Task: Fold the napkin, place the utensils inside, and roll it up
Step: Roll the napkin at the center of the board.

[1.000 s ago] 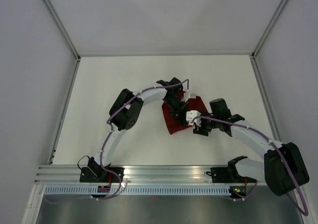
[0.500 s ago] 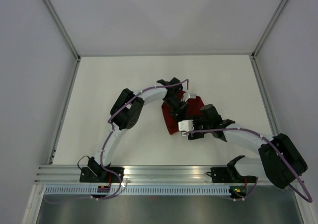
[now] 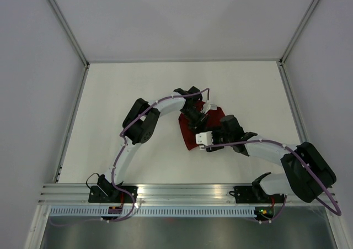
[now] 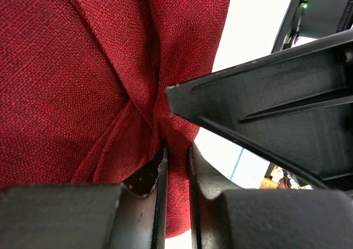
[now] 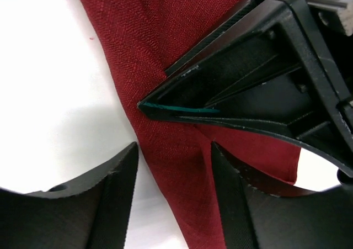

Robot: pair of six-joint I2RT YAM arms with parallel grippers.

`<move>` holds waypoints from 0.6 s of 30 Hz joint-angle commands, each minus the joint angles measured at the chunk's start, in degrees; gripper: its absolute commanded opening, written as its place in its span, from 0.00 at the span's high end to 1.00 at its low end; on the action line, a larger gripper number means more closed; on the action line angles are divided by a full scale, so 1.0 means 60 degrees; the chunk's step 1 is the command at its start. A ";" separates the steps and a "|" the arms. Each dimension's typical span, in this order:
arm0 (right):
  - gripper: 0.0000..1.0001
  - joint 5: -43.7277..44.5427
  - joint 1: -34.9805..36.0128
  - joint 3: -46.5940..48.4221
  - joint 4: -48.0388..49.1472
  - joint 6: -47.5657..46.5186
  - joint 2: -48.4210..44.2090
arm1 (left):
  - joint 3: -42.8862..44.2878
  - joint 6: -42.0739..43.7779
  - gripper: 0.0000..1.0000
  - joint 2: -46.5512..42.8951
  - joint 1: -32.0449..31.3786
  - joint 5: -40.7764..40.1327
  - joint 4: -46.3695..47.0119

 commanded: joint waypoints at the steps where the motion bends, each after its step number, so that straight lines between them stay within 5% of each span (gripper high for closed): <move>1: 0.39 0.0157 0.0048 0.0132 -0.0483 -0.0334 0.0519 | 0.0221 0.0295 0.97 0.0216 0.0080 -0.0014 -0.0552; 6: 0.66 0.0026 0.0048 0.0615 -0.1449 -0.0364 0.1046 | 0.0221 0.0368 0.91 0.0099 0.0109 -0.0013 -0.0596; 9: 0.76 -0.0062 0.0048 0.0908 -0.2021 -0.0320 0.1178 | 0.0207 0.0340 0.79 -0.0120 0.0167 -0.0115 -0.0524; 13: 0.80 -0.0383 0.0048 0.1433 -0.3189 -0.0247 0.1427 | -0.0260 -0.0536 0.64 -0.0837 0.0313 -0.0452 0.0441; 18: 0.82 -0.1233 -0.0229 0.2240 -0.4569 -0.0246 0.1924 | -0.0964 -0.1637 0.59 -0.1936 0.0533 -0.0760 0.2094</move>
